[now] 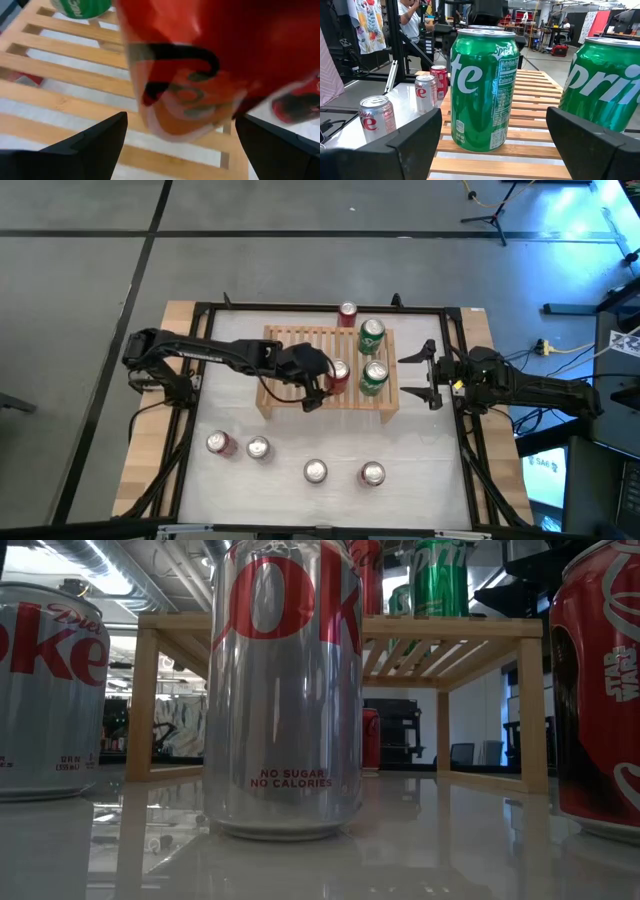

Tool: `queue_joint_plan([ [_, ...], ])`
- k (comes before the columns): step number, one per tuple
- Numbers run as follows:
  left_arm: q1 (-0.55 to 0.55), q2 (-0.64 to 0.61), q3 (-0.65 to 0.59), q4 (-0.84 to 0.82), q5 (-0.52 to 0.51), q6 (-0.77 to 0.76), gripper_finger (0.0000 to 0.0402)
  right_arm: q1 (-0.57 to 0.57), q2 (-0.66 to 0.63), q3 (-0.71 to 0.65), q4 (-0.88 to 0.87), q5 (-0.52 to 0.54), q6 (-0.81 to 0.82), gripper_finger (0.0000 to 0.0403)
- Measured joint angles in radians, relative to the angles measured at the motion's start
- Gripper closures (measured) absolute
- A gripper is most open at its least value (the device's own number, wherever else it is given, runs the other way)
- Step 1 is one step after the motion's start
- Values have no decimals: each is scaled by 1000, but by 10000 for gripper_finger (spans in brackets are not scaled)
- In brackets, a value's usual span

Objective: Place canned beverage on shelf
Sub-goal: Put the bottom red black soda can on the shelf

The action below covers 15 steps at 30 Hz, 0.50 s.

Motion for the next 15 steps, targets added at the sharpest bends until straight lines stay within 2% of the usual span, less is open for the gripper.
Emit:
queue_joint_plan([
  [6,0,35,0,44,-9,0,41,0,0,0,0,0,0,49],
  [15,-11,44,0,109,-114,-9,54,0,0,0,0,0,0,49],
])
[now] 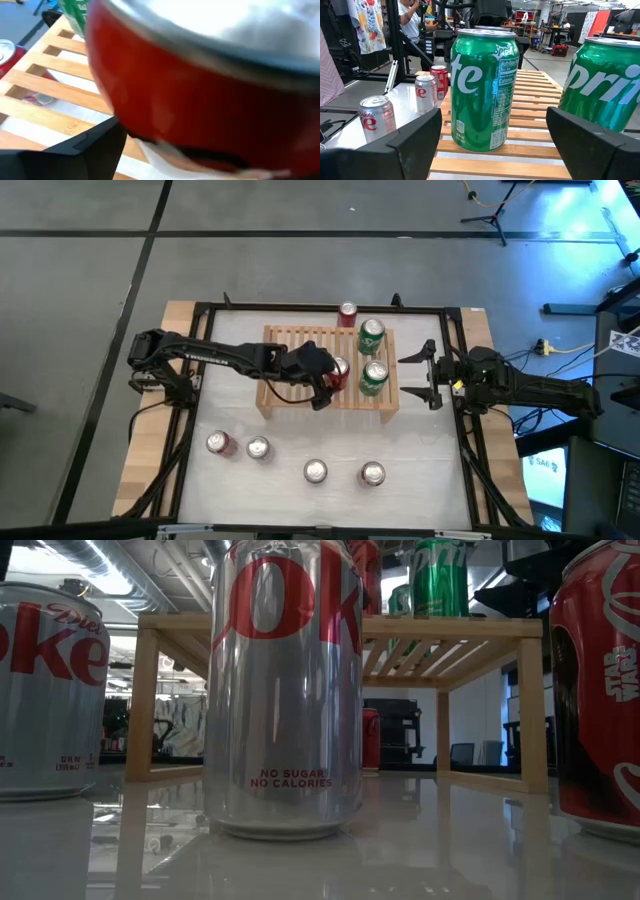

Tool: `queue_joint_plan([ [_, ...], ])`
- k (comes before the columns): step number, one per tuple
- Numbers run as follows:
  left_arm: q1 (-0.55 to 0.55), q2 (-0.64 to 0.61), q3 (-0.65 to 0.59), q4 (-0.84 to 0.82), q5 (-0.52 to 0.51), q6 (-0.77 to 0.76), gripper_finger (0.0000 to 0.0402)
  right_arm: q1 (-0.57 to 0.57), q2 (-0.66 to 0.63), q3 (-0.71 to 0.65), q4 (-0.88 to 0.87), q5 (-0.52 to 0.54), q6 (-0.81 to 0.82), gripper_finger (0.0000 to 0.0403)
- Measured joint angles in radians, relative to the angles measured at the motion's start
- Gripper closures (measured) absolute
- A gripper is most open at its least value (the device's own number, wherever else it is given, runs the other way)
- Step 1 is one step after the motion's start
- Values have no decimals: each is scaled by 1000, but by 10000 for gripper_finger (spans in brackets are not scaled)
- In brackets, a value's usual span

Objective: Place canned beverage on shelf
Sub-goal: Put the bottom red black soda can on the shelf

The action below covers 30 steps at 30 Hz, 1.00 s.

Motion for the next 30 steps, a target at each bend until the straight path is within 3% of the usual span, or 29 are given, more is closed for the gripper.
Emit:
queue_joint_plan([
  [10,-12,10,0,27,-6,-143,99,0,0,0,0,0,0,49],
  [30,-51,28,1,53,-69,-150,97,0,0,0,0,0,0,49],
])
